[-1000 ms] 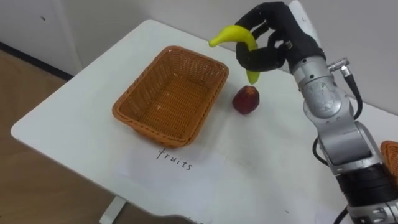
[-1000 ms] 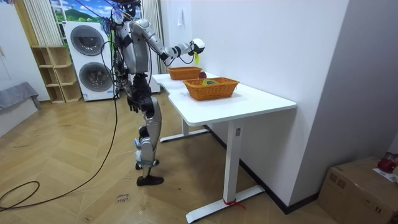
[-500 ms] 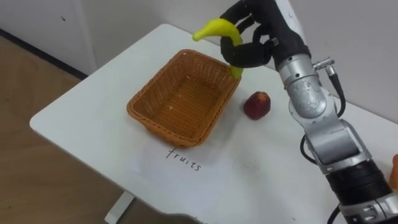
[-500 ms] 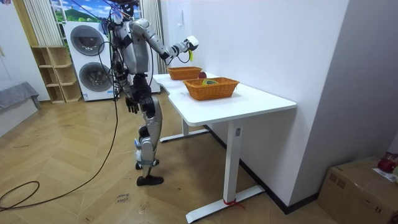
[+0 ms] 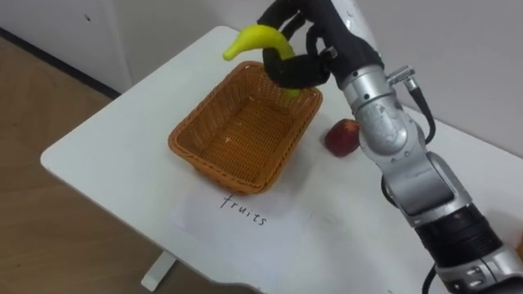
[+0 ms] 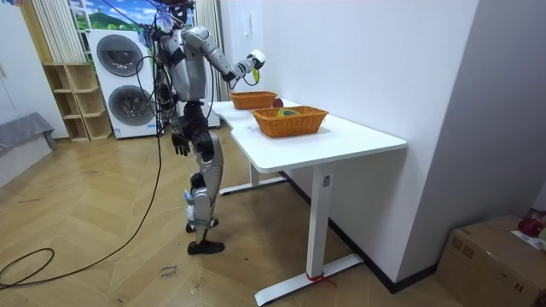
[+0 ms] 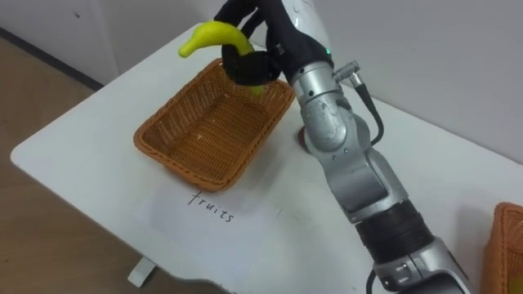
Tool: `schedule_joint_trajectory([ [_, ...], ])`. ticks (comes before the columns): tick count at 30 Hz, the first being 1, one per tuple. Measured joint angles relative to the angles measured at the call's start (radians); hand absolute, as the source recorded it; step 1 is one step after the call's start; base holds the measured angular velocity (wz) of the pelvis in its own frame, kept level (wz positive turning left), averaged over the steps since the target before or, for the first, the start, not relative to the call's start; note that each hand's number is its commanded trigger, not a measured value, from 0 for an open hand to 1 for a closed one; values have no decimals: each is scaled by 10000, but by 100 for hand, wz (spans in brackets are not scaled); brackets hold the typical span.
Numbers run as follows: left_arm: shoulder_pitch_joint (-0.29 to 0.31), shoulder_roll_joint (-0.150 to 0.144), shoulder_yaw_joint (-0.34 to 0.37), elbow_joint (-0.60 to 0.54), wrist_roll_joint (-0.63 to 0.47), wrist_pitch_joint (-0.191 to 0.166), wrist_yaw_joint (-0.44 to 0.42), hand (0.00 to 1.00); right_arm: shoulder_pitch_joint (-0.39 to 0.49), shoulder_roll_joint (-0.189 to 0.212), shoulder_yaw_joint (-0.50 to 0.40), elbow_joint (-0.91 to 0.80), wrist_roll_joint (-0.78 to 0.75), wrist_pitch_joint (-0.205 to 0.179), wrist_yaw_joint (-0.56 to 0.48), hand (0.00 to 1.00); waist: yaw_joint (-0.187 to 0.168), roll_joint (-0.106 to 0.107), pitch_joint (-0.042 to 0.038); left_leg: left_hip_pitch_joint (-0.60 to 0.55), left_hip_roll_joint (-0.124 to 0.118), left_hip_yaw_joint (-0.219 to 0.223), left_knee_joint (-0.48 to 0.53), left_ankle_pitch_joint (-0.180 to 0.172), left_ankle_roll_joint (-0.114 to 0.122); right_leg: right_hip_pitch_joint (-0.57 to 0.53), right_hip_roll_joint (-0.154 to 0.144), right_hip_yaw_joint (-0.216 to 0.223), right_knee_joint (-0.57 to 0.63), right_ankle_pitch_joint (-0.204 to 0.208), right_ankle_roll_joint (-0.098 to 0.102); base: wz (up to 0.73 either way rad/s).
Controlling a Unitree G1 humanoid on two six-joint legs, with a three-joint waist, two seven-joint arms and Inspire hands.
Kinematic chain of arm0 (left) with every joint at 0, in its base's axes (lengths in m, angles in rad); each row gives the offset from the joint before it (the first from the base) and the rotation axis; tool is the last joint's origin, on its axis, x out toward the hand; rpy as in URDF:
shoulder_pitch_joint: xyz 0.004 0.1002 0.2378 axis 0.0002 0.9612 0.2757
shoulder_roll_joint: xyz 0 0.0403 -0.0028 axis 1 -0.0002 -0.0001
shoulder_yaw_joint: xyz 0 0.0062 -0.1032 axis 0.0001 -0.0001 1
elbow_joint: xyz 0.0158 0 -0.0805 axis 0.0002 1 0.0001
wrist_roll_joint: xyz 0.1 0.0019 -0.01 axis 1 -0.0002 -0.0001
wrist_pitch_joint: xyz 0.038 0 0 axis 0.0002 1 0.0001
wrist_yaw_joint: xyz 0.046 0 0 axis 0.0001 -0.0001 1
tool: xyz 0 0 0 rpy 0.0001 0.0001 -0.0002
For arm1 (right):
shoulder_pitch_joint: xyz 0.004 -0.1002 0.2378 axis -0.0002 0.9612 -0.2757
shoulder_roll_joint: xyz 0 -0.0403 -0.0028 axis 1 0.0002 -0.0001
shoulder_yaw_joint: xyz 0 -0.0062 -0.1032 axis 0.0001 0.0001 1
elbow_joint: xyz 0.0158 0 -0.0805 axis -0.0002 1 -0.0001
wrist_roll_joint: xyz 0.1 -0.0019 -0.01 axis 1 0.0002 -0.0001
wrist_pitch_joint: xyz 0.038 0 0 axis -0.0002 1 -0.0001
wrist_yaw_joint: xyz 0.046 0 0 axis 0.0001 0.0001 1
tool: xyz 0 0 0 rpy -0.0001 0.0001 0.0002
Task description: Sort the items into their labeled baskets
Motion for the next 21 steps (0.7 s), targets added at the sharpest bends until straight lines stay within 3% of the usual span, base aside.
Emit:
schedule_joint_trajectory([
  [17, -184, 32, 3, -113, 17, -95, -63, 0, 2, -73, 887, 118, 4, -53, 298, 99, 291, -290, 79, 23, 1, 28, -71, 2, 7, 33, -13, 42, 5, -10, 16, 0],
  [18, -181, 48, 3, -113, 18, -95, -92, 0, 2, -73, 887, 118, 4, -53, 310, 77, 309, -315, 76, 23, -1, 27, -69, 2, 7, 35, -14, 42, 8, -10, 16, 0],
  [19, -177, 49, 2, -112, 18, -94, -139, 0, 2, -73, 886, 118, 3, -53, 315, 65, 318, -320, 75, 26, -5, 27, -68, 2, 7, 35, -17, 43, 13, -10, 17, 0],
  [20, -179, 49, 2, -113, 18, -94, -175, 0, 2, -73, 886, 118, 3, -53, 321, 44, 319, -320, 75, 26, -9, 27, -68, 2, 8, 35, -20, 42, 13, -10, 16, 0],
  [21, -181, 52, 0, -113, 18, -94, -216, 0, 2, -72, 887, 118, 3, -52, 346, 9, 320, -319, 75, 27, -13, 26, -70, 3, 8, 34, -22, 44, 12, -10, 16, 0],
])
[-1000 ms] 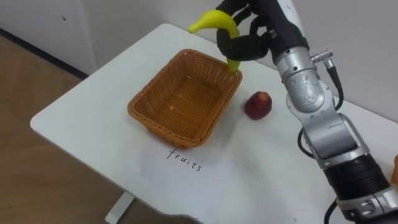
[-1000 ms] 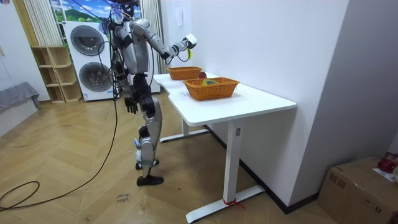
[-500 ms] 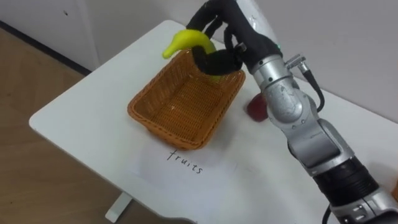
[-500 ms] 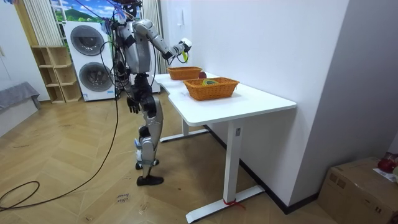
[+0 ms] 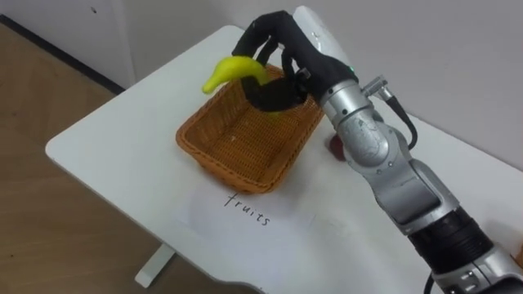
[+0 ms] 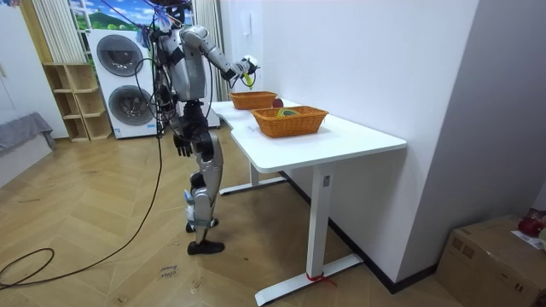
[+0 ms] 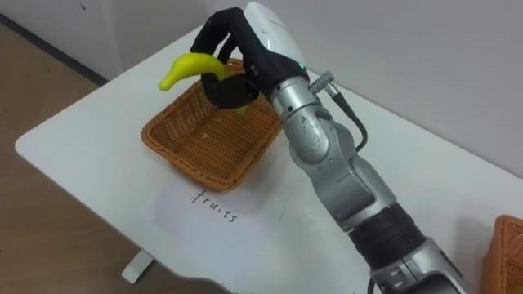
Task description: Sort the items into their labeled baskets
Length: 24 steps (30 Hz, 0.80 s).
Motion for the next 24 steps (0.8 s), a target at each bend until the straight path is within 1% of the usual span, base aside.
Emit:
schedule_joint_trajectory([
  [1, 0, 3, 2, 0, 0, 1, -5, 0, 0, -1, 0, 0, 0, 0, 42, 0, 5, 0, 0, 1, 1, 0, 0, 0, 0, 0, 1, 0, -1, 0, 0, 0],
  [12, -1, 10, -3, 6, -12, 8, -28, 0, 1, 0, 2, 376, -386, 12, 387, 0, -30, 34, 23, -10, 4, -1, 5, -1, 0, -14, -2, -66, -6, 0, 0, 0],
  [24, -7, 10, -1, 7, -11, 7, -32, 0, 1, 1, 2, 376, -386, 11, 390, 0, -28, 38, 25, -30, 4, -4, 29, 0, 0, -40, -3, -113, -6, 0, 1, 0],
])
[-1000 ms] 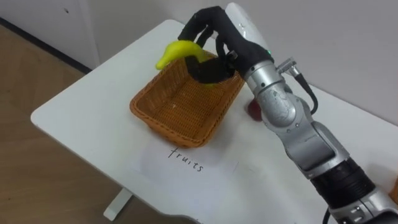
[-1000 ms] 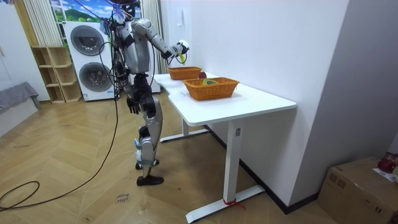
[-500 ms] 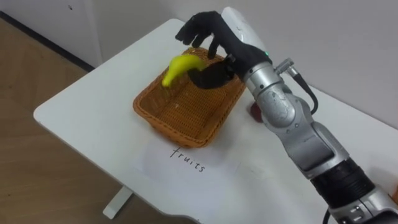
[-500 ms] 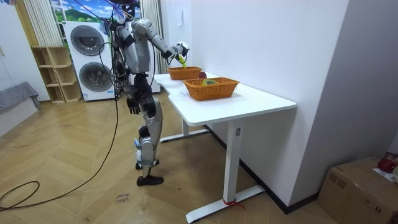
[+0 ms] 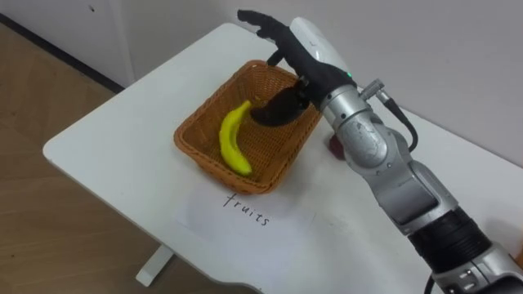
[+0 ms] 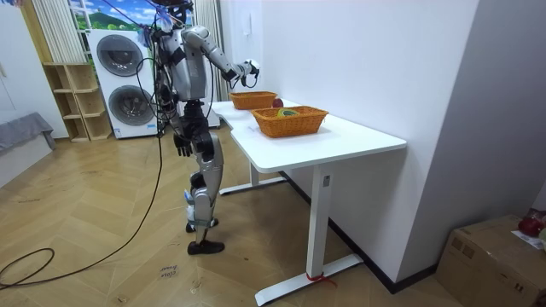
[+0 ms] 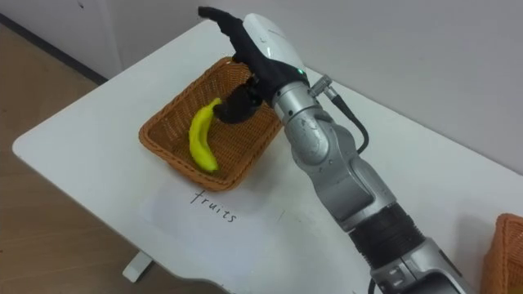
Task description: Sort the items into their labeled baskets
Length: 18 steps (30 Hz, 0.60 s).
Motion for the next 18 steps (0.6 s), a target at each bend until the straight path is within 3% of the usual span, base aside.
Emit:
schedule_joint_trajectory([
  [18, -23, 1, -35, 2, -18, 0, 29, 0, 5, 2, 0, 3, 21, -2, 0, 0, -65, 22, 4, 89, 2, 2, 27, 0, 0, 104, 1, 9, -11, 0, 0, 0],
])
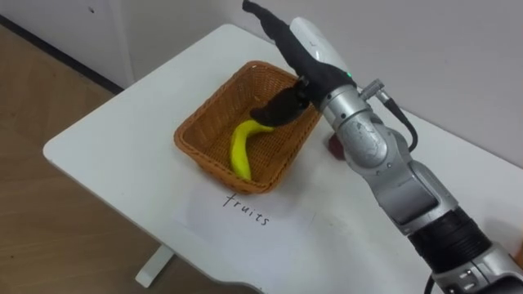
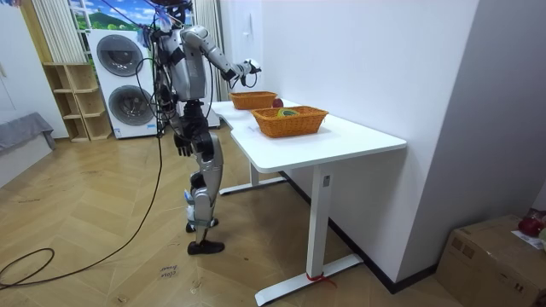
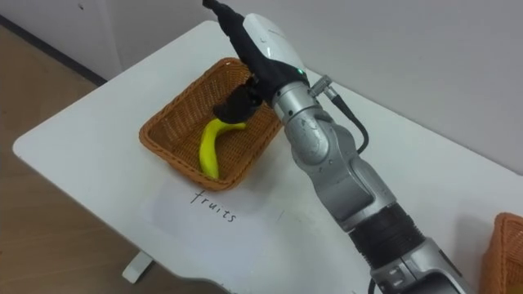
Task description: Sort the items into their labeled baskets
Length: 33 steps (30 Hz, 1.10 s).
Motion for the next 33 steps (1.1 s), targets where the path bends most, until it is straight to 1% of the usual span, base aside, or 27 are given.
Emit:
schedule_joint_trajectory([
  [1, -1, 0, -32, 0, -10, 0, 9, 0, 0, 0, 0, 0, 6, -2, 0, 0, -1, 21, 14, 55, 0, 0, -12, 0, 0, 43, 1, -1, 0, 0, 0, 0],
  [3, -16, 17, -163, -2, 13, -4, 18, 0, -1, 0, -3, 20, 148, -26, -6, 0, 4, 36, 21, 77, 6, 23, -52, 0, 0, 54, 4, 85, 3, 0, 0, -2],
  [6, -32, 2, -176, 5, 19, -6, 28, 0, -3, 3, -17, 332, 448, -111, -12, 0, 10, 40, 22, 75, 7, 40, -64, -1, 0, 50, 6, 99, 4, 0, 0, -1],
  [9, -18, -3, -175, 1, 14, -3, 62, 0, -3, 4, -181, 562, 698, -134, -34, 0, -33, 109, 58, 62, -2, 61, -2, -1, 0, 43, 20, 252, -1, 0, -1, 0],
  [12, 1, -14, -156, -3, 15, 2, 60, 0, 3, 4, -597, 679, 1062, -142, -302, 0, -77, 262, 23, 48, -21, 65, -13, 0, 2, 38, 17, 384, -2, 1, 0, 0],
  [14, 65, -20, -156, -13, 15, 4, 62, 0, 4, 3, -820, 679, 1411, -144, -554, 0, -101, 364, -15, 62, -16, 89, -20, 0, 3, 43, 15, 367, -2, 0, 0, 0],
  [16, 169, -71, -159, -78, 14, 6, 148, 0, 5, 6, -922, 680, 1793, -147, -906, 0, -239, 464, -46, 116, -7, 151, -16, 0, 3, 91, 14, 333, 0, 0, 0, 0],
  [20, 269, -131, -131, -94, 29, 7, 224, 0, 118, 5, -1017, 713, 2296, -261, -1331, 0, -297, 564, -32, 154, 12, 201, 2, 2, 1, 113, 22, 305, -4, 0, 0, -3],
  [23, 247, -223, -58, -99, 33, -10, 323, 0, 165, 5, -1221, 715, 2703, -276, -1731, 0, -306, 698, -28, 153, 2, 208, -17, 1, 2, 124, 13, 306, -3, 1, 1, 0],
  [26, 267, -381, -55, -95, 18, -8, 621, 0, 201, 6, -1363, 713, 3252, -456, -2119, 0, -375, 866, -20, 230, -2, 239, -10, 1, 4, 210, 2, 311, -4, 1, 1, 0],
  [28, 291, -510, -69, -87, 15, -9, 725, 0, 220, 17, -1525, 713, 3697, -542, -2419, 0, -412, 984, -50, 274, 2, 265, -23, 2, 6, 245, 3, 366, -2, 1, 1, -3],
  [29, 311, -534, -89, -80, 18, -10, 737, 0, 224, 36, -1589, 713, 3767, -563, -2465, 0, -456, 1005, -63, 274, 3, 269, -22, 4, 9, 251, 4, 371, -2, 1, 1, 0],
  [30, 409, -563, -160, -62, 19, -19, 777, 0, 230, 58, -1632, 713, 3884, -595, -2580, 0, -558, 1076, -76, 275, 4, 281, -22, 5, 10, 257, 4, 375, -1, 1, 1, 0],
  [31, 481, -607, -159, -31, 19, -22, 818, 0, 286, 60, -1693, 713, 3887, -679, -2710, 0, -603, 1103, -94, 278, 8, 307, -22, 5, 10, 253, 4, 387, -1, 1, 1, 0],
  [33, 557, -667, -161, 28, 15, -21, 878, 0, 359, 60, -1801, 713, 3907, -703, -2871, 0, -688, 1142, -94, 277, 12, 333, -24, 6, 10, 239, 5, 403, 1, 1, 1, -3],
])
